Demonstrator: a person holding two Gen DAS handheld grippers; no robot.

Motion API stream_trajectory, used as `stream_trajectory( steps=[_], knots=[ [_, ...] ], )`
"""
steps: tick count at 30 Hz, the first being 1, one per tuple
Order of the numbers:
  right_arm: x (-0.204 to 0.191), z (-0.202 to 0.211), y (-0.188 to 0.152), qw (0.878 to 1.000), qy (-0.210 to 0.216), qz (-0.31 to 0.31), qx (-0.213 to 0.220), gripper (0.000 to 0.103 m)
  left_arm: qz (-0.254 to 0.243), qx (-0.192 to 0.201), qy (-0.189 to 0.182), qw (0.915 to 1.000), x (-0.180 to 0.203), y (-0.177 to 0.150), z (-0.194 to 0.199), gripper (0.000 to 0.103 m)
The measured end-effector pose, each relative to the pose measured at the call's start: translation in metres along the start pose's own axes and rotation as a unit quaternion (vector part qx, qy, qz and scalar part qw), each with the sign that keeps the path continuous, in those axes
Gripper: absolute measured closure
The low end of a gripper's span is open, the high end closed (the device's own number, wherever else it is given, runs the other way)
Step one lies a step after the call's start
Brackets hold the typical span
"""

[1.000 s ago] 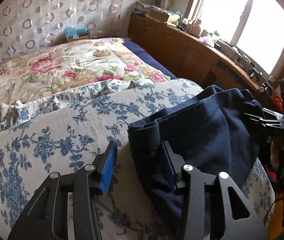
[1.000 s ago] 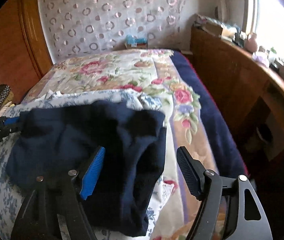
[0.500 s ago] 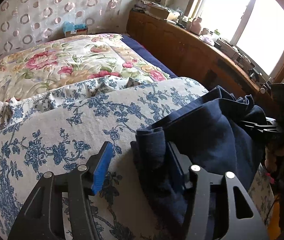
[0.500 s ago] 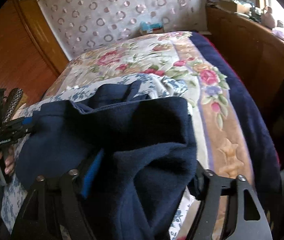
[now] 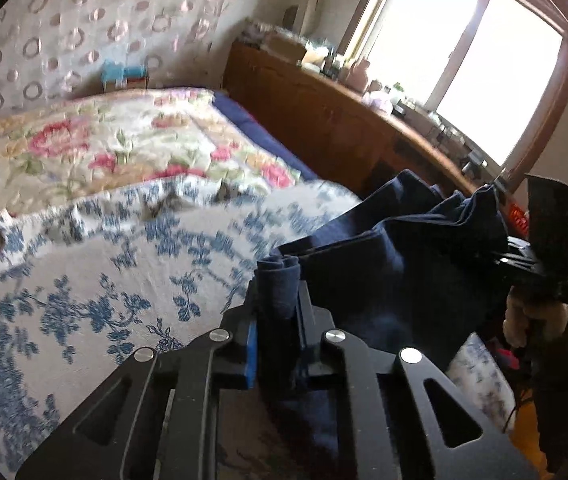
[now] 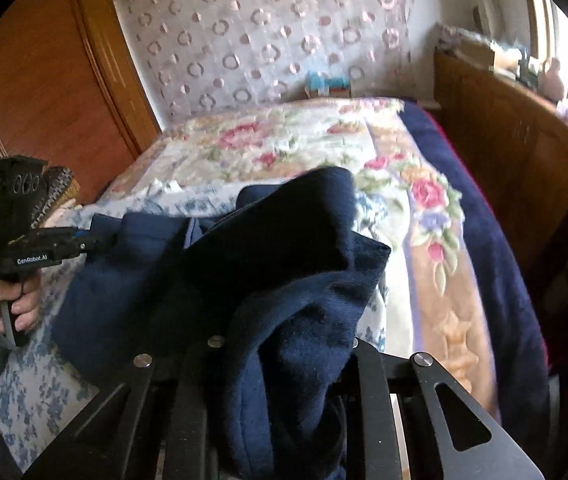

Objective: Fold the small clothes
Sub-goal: 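Lift the folded shirt bundle with both grippers toward the pillow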

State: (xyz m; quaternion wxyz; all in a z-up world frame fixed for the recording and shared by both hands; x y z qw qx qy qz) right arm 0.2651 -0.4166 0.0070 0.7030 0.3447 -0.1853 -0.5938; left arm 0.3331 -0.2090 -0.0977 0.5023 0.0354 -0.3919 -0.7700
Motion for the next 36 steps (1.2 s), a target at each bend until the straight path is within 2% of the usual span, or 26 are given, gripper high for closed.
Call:
stream_trajectory(
  steps=[3,5,9,19,22,27,32,36],
  knots=[
    [-0.011,0.014,0.005,1.000,-0.008,0.017,0.020,0.083,-0.016,0.034,0.008,0.9993,0.011,0.006,0.029,0.088],
    [-0.019,0.022,0.008,0.999,-0.007,0.027,0.031,0.083,-0.034,0.054,0.027,0.9976,0.014,0.009,0.046,0.088],
    [-0.037,0.029,0.018,0.998,-0.001,0.052,0.046,0.083,-0.037,0.081,0.048,0.9948,0.007,0.011,0.081,0.088],
    [-0.116,0.010,0.054,0.987,0.048,0.139,0.064,0.083,-0.011,0.140,0.138,0.9805,-0.053,-0.010,0.182,0.088],
    [-0.148,0.000,0.067,0.981,0.071,0.170,0.065,0.083,0.008,0.160,0.165,0.9733,-0.078,-0.024,0.216,0.088],
    [-0.216,-0.021,0.093,0.965,0.111,0.229,0.059,0.083,0.043,0.193,0.219,0.9555,-0.120,-0.056,0.269,0.088],
    [-0.293,-0.047,0.121,0.941,0.142,0.303,0.045,0.083,0.091,0.218,0.269,0.9338,-0.158,-0.094,0.308,0.088],
    [-0.354,-0.076,0.146,0.919,0.164,0.358,0.030,0.083,0.133,0.224,0.297,0.9187,-0.185,-0.125,0.322,0.088]
  ],
)
Point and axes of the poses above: each gripper's, at about its wrist camera, not at the fingertips, and z roughly against the way its jaws point, x to its right, y to its top, the point moved 8 cm from there along -z, roughly the way its jaws point, and after that the axes turned 4 degrees about -x, right-handed, at the moved point
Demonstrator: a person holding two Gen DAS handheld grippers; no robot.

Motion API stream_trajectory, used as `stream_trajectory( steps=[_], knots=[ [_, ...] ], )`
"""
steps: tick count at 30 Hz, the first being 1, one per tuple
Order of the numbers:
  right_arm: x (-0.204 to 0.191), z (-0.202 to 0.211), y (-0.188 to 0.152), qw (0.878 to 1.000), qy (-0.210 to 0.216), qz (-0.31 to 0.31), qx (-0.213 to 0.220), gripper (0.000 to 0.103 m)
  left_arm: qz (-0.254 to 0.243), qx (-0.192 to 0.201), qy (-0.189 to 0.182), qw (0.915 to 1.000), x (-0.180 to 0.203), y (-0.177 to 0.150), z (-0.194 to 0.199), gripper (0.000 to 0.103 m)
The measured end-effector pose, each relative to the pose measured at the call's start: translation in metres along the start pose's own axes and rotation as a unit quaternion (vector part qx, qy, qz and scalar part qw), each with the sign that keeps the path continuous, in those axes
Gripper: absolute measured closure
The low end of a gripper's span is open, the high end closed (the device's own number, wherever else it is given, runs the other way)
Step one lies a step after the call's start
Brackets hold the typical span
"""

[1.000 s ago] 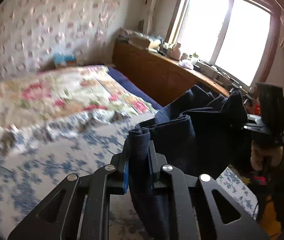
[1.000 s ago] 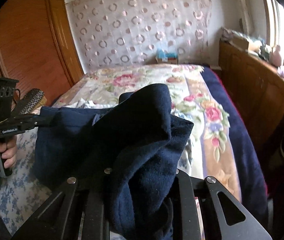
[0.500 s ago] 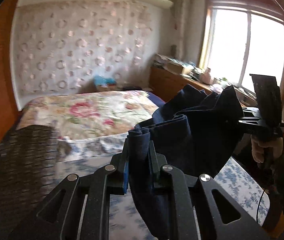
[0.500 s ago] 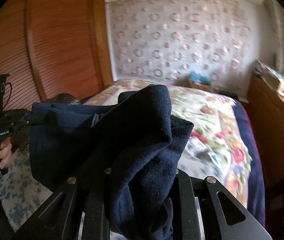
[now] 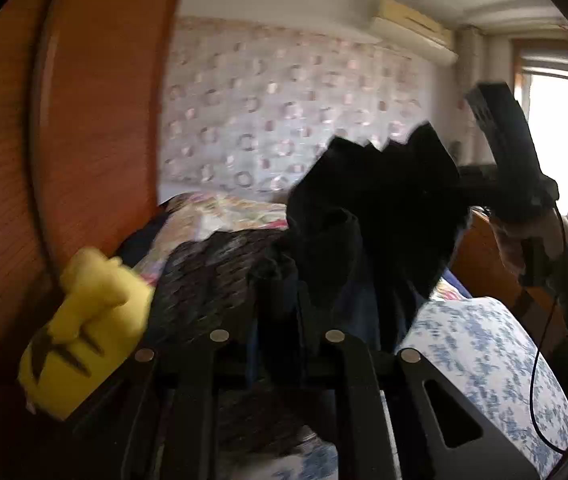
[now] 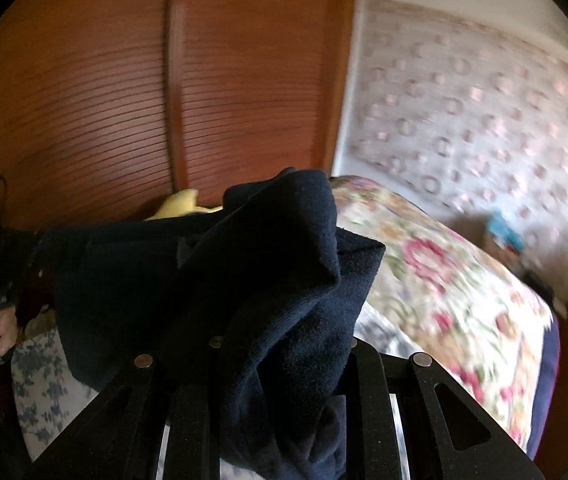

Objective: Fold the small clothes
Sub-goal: 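Lift the folded shirt bundle with both grippers toward the pillow, then lower the bundle beside the yellow plush toy and open both grippers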

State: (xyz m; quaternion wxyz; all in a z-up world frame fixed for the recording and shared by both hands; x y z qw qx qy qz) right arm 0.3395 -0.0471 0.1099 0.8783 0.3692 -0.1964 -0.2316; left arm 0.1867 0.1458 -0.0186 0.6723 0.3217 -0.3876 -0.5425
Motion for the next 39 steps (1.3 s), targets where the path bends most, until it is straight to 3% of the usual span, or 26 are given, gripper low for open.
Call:
stream_trajectory(
  steps=[5,10,12,14,16,20,21,23,25,33,35,39],
  knots=[
    [-0.027,-0.068,0.048,0.998,0.033,0.054,-0.026,0.083,0.043,-0.029,0.028,0.9982,-0.039,-0.032,-0.012,0.088],
    [-0.031,-0.137,0.064,0.994,0.038,0.076,-0.062,0.079,0.052,-0.063,0.047,0.9955,-0.059,-0.059,-0.027,0.088],
    [-0.024,-0.148,0.062,0.995,0.027,0.056,-0.077,0.069,0.049,-0.070,0.051,0.9950,-0.062,-0.063,-0.031,0.088],
    [-0.019,-0.159,0.069,0.996,0.008,0.032,-0.080,0.047,0.042,-0.070,0.056,0.9951,-0.060,-0.065,-0.028,0.086],
    [-0.012,-0.161,0.072,0.996,-0.020,0.010,-0.081,0.037,0.041,-0.070,0.058,0.9950,-0.067,-0.060,-0.029,0.081],
    [-0.033,-0.140,0.067,0.998,-0.036,-0.014,-0.053,0.036,0.030,-0.054,0.055,0.9966,-0.063,-0.053,-0.019,0.055],
    [-0.037,-0.133,0.061,0.998,-0.038,-0.022,-0.045,0.036,0.024,-0.050,0.054,0.9970,-0.060,-0.051,-0.015,0.053],
    [-0.042,-0.114,0.048,0.998,-0.033,-0.037,-0.025,0.036,0.015,-0.045,0.054,0.9974,-0.052,-0.046,-0.009,0.033],
    [-0.041,-0.092,0.025,0.998,-0.033,-0.048,-0.014,0.036,0.000,-0.035,0.050,0.9981,-0.042,-0.042,-0.002,0.022],
    [-0.058,-0.008,-0.063,0.992,-0.059,-0.104,0.037,0.036,-0.042,-0.019,0.033,0.9984,0.012,-0.037,0.008,0.017],
    [-0.063,0.010,-0.083,0.989,-0.072,-0.120,0.048,0.027,-0.049,-0.018,0.032,0.9981,0.026,-0.036,0.009,0.017],
    [-0.074,0.052,-0.117,0.981,-0.115,-0.145,0.060,0.021,-0.054,-0.015,0.008,0.9984,0.054,-0.034,0.012,0.017]
  ],
)
Point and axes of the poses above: each gripper's, at about its wrist camera, not at the fingertips, and z roughly against the way its jaws point, x to its right, y to its top, the point moved 8 cm from there along -z, roughly the way its jaws point, and after that the axes turned 4 degrees about -x, right-handed, at the moved point
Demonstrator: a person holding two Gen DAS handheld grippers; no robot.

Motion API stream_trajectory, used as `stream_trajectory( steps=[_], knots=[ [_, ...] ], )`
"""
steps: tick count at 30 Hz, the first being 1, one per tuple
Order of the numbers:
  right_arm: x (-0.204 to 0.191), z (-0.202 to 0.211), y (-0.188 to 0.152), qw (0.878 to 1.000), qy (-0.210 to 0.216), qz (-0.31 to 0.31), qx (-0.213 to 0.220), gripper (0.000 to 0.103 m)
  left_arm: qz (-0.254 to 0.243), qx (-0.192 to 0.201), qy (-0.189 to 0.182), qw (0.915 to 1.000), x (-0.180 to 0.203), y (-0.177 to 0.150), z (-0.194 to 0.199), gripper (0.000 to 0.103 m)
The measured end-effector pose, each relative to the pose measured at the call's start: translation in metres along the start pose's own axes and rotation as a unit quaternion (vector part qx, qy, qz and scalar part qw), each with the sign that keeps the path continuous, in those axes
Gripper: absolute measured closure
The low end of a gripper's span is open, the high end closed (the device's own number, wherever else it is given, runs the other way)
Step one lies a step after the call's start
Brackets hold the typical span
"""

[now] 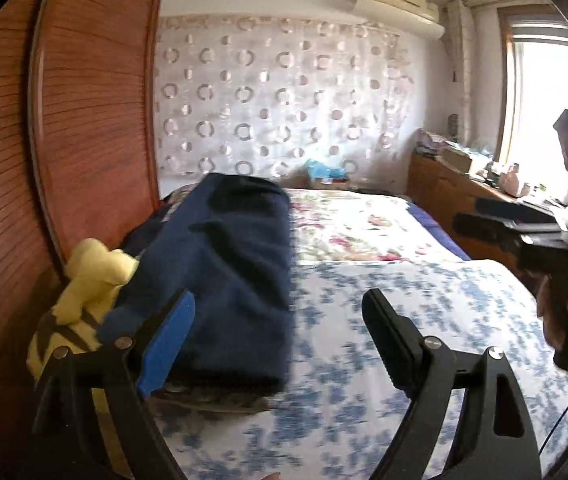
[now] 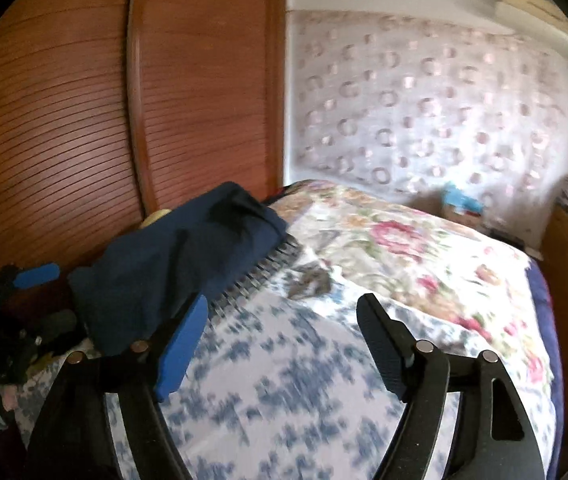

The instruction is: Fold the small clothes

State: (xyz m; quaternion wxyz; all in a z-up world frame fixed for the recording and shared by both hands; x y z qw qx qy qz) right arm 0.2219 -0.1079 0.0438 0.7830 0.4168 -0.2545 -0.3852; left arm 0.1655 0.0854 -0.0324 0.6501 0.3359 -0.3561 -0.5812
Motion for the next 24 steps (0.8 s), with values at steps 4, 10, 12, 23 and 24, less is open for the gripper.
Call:
stream_trajectory(
  steps=[4,10,12,23,24],
  knots=[
    [-0.001,0.041,-0.023,0.999,-0.041,-0.027,0.021,0.019,-0.027,0.002,-0.010,0.9996,0.030,0.003,0.005,0.017],
    [-0.014,0.089,-0.049,0.993,-0.080,-0.069,0.051,0.019,-0.046,0.014,-0.031,0.9984,0.066,0.007,0.021,0.017],
    [-0.023,0.102,-0.059,0.991,-0.091,-0.076,0.058,0.019,-0.049,0.017,-0.031,0.9982,0.073,0.008,0.027,0.017],
    [-0.062,0.146,-0.098,0.983,-0.124,-0.109,0.083,0.019,-0.048,0.015,-0.034,0.9981,0.096,0.003,0.043,0.017],
    [-0.066,0.148,-0.099,0.982,-0.126,-0.111,0.084,0.019,-0.050,0.015,-0.035,0.9980,0.098,0.002,0.044,0.017]
  ],
)
Point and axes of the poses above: each gripper's, at about its wrist camera, not at the fingertips, and z roughly against the way its jaws point, x to its right, y to its top, the point moved 8 cm from there along -z, roughly the way its jaws point, and after that the axes turned 4 degrees about -x, right-handed, at the moved point
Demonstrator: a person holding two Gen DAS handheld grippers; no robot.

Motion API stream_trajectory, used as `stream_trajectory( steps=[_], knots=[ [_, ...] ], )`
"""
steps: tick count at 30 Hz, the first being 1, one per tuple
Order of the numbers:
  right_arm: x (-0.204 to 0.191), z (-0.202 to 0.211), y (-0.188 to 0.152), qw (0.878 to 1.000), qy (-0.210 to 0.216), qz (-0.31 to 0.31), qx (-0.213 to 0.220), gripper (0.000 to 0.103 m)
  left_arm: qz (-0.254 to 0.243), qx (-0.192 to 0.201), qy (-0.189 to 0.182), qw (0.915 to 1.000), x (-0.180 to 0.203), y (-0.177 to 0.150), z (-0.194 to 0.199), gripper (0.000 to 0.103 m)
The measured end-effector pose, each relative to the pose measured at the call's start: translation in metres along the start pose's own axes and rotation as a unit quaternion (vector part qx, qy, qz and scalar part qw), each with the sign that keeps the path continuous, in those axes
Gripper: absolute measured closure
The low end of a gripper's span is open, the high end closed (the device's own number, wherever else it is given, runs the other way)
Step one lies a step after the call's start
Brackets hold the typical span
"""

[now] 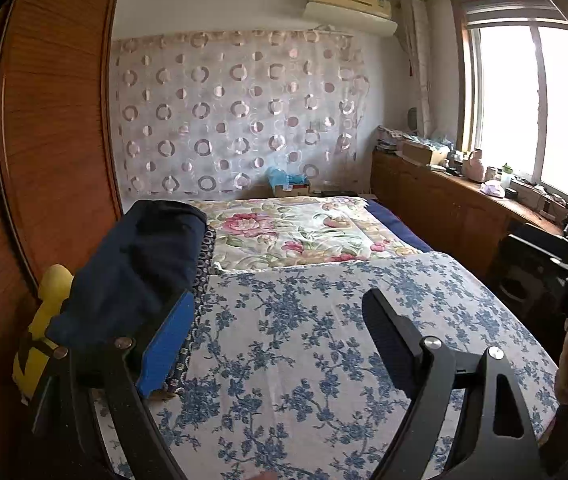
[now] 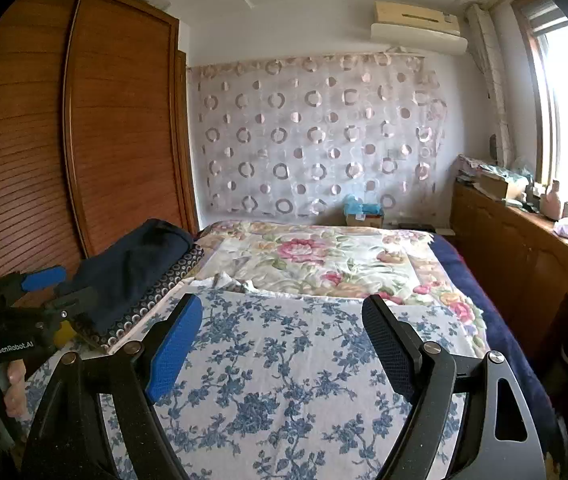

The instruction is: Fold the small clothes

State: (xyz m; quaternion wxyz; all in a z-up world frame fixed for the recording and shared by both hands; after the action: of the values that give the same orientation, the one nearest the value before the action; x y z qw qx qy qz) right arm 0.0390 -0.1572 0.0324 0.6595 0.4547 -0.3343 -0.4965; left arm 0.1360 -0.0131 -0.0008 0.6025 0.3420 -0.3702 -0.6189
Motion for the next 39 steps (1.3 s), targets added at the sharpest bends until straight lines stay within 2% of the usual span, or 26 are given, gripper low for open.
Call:
stream_trajectory(
  steps=[11,39],
  knots=[
    [-0.010,0.003,-0.010,1.000,-0.006,-0.008,-0.001,0.019,-0.002,0.008,-0.002,1.0000,0.007,0.002,0.008,0.017],
    [0.016,0.001,-0.007,1.000,-0.008,-0.010,0.000,0.019,-0.001,0.014,0.002,0.9999,0.006,0.007,0.014,0.017]
  ],
)
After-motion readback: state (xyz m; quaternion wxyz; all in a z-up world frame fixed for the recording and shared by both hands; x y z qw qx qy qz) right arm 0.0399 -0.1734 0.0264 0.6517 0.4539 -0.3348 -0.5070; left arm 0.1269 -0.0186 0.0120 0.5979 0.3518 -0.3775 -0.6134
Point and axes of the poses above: each gripper's, at about its wrist camera, not at the fingertips, and z roughly against the way its jaws point, x to its right, y to its top, the point moved 8 cm from there along -z, roughly the way its jaws point, and after that the axes turned 4 degrees about -x, right-handed, at the moved point
